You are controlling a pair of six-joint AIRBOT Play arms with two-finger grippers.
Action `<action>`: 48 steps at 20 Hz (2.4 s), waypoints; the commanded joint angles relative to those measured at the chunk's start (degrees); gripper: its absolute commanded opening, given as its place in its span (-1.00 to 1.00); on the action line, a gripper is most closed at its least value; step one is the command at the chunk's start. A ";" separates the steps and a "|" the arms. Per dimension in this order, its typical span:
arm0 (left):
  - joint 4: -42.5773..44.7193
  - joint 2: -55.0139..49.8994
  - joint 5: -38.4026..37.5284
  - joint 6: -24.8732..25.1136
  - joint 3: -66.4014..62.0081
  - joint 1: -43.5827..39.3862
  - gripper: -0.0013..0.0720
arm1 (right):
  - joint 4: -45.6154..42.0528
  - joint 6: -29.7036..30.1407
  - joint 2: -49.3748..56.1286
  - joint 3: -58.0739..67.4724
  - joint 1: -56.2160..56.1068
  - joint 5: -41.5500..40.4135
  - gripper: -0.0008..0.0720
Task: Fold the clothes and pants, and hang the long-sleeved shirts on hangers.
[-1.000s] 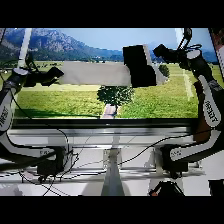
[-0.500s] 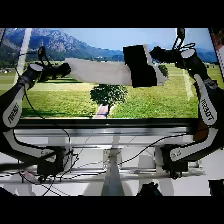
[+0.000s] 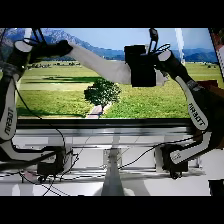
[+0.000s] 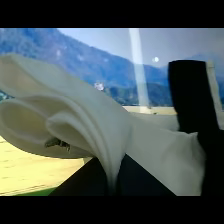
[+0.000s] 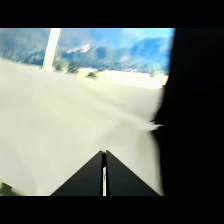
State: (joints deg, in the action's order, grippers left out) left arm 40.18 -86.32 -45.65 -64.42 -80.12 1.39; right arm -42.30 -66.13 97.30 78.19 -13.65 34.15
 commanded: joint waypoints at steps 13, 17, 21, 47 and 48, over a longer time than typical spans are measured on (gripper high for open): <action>-0.42 17.35 -14.03 0.09 -1.51 -0.59 -0.92 | 0.17 -3.89 -0.24 0.02 -23.34 -9.09 -0.93; -0.42 14.60 -7.96 0.09 -1.51 -7.56 -0.92 | -6.80 -3.87 -3.85 0.02 -16.92 -9.07 -0.93; -7.54 6.75 6.19 0.09 -1.51 -20.72 -0.92 | -10.14 -3.89 -10.05 0.02 -3.78 -9.01 -0.93; -2.64 -2.97 23.98 -0.09 -3.32 -35.17 0.94 | -1.57 2.51 5.05 -0.17 34.16 37.75 0.81; -2.64 -3.08 22.93 -0.09 -3.30 -34.97 0.94 | -1.40 2.32 6.16 -0.17 33.27 36.35 0.81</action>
State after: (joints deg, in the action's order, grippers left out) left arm 36.01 -90.15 -15.86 -64.49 -83.46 -35.31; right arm -46.98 -64.42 99.79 78.08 19.59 67.02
